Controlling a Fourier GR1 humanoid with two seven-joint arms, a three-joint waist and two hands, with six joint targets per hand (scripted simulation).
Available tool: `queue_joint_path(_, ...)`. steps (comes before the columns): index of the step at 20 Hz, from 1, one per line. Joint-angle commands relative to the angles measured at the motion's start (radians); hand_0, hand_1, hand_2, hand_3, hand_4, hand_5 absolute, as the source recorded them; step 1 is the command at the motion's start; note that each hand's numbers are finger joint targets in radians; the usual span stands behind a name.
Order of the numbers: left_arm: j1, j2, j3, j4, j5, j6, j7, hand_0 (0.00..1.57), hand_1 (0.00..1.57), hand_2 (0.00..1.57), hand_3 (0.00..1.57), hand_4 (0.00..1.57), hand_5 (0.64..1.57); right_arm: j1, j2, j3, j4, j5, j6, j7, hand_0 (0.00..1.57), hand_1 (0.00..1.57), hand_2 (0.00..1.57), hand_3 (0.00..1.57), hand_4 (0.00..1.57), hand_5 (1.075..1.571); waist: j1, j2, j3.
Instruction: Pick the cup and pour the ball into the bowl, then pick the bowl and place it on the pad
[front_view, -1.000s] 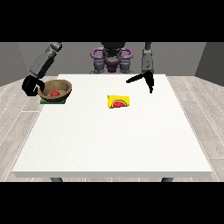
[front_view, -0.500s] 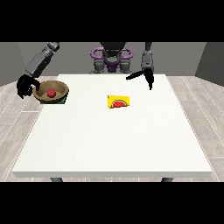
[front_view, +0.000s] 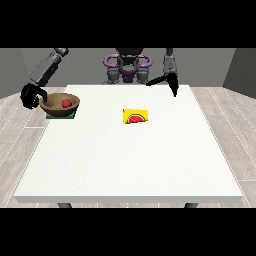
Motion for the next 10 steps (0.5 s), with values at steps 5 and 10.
queue_joint_path(5, -0.014, -0.017, -0.017, -0.079, -0.012, 0.016, 0.05, 0.0, 0.0, 0.0, 0.0, 0.0, 1.565, 0.011, -0.005, 0.061, 0.01, 0.073, -0.019, -0.018, 1.57, 1.57, 1.57, 1.32, 0.65, 1.552, -0.013, 0.048, 0.0007)
queue_joint_path(10, 0.02, 0.004, -0.004, -0.127, -0.019, 0.015, 0.048, 0.0, 0.0, 0.0, 0.0, 0.0, 1.565, -0.003, -0.141, 0.039, 0.01, 0.081, -0.071, -0.009, 0.36, 0.36, 0.51, 0.62, 0.0, 1.506, -0.027, 0.076, 0.0008)
